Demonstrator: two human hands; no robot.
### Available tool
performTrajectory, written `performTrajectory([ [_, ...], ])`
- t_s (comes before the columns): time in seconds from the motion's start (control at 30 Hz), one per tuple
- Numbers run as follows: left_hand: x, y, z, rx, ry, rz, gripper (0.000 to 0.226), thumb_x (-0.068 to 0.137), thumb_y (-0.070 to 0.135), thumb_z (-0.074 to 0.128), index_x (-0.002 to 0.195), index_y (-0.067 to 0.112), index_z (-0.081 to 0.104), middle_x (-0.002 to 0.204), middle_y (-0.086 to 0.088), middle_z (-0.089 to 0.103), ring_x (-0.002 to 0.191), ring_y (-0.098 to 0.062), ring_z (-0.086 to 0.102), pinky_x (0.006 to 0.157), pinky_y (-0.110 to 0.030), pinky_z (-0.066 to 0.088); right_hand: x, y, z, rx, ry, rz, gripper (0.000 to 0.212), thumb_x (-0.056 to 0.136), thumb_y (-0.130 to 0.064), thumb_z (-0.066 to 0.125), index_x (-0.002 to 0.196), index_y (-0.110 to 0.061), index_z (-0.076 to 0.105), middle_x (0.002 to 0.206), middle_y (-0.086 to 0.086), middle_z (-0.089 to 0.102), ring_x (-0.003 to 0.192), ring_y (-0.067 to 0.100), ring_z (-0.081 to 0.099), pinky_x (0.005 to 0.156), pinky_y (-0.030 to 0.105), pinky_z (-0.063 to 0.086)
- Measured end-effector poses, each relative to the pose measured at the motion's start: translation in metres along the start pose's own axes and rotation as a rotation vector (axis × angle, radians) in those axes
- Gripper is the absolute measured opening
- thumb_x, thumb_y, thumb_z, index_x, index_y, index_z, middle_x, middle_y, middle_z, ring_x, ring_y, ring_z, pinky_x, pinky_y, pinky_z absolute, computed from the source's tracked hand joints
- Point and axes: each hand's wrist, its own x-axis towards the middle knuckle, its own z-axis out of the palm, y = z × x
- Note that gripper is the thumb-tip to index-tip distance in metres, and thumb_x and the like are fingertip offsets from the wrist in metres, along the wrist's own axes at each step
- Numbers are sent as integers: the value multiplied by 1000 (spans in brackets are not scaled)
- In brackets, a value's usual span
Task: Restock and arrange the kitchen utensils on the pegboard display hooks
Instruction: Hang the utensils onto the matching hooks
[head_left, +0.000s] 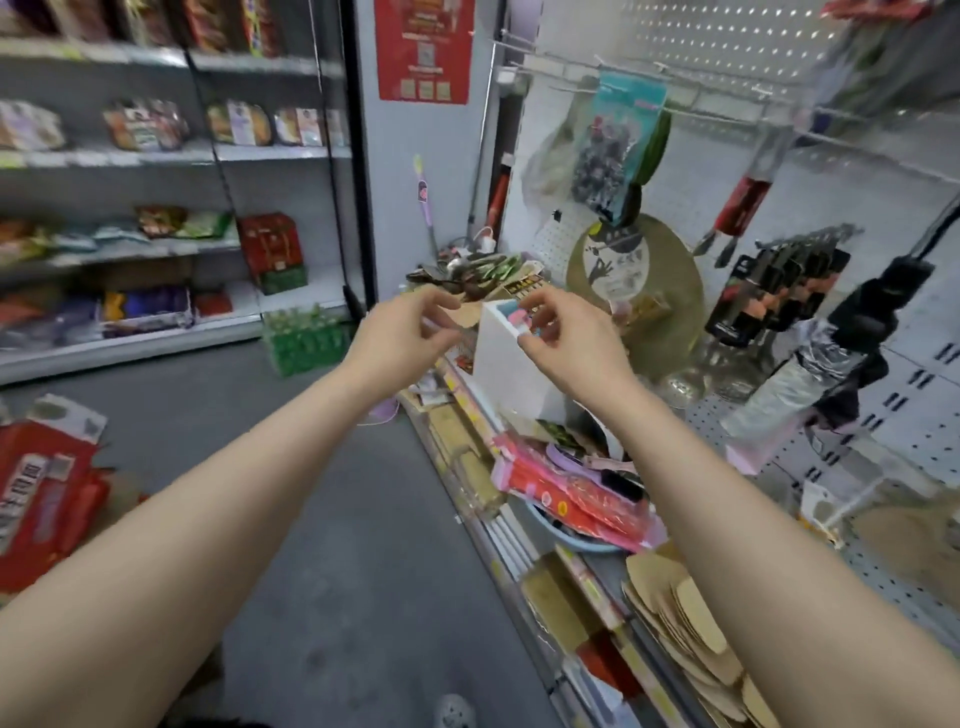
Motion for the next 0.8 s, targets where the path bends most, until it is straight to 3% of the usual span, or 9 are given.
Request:
performTrajectory([
  [0.3,131,-68,-14,152,67,-66,27,87,28,66,113,29,60,95,14,61,84,-7,61,74,-27,48,156,12,73,89,-82,-96,35,82,-22,67,117,-27,62,99,-7,65,89,15,63,83,37,52],
  [0.47,190,-114,-25,138,112,-99,30,84,27,70,112,26,61,96,10,63,83,-12,64,82,-38,53,229,11,112,97,-111,-107,33,83,-22,67,116,-27,63,99,-6,65,88,17,62,83,37,52],
  [0.8,329,-231,-64,146,61,-67,28,87,27,65,115,27,61,99,10,63,87,-11,63,83,-35,52,369,-7,216,58,-115,-60,29,87,-25,66,115,-31,61,98,-9,64,85,11,62,76,29,48],
])
